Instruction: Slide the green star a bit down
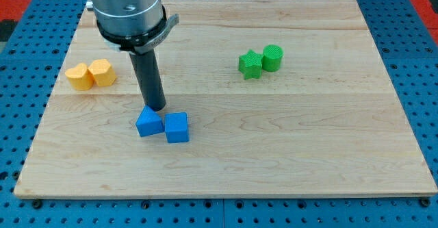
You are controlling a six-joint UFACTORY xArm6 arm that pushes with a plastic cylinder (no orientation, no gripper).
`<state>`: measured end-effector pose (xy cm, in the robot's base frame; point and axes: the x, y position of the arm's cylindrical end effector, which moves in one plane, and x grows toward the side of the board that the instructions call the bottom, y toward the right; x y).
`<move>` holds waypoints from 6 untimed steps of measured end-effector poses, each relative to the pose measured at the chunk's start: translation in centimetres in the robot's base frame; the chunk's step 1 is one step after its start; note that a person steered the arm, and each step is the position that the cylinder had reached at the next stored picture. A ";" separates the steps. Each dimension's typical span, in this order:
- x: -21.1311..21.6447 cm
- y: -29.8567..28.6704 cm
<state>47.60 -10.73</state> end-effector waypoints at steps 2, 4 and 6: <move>2.1 0.0; -3.8 6.6; -13.5 10.9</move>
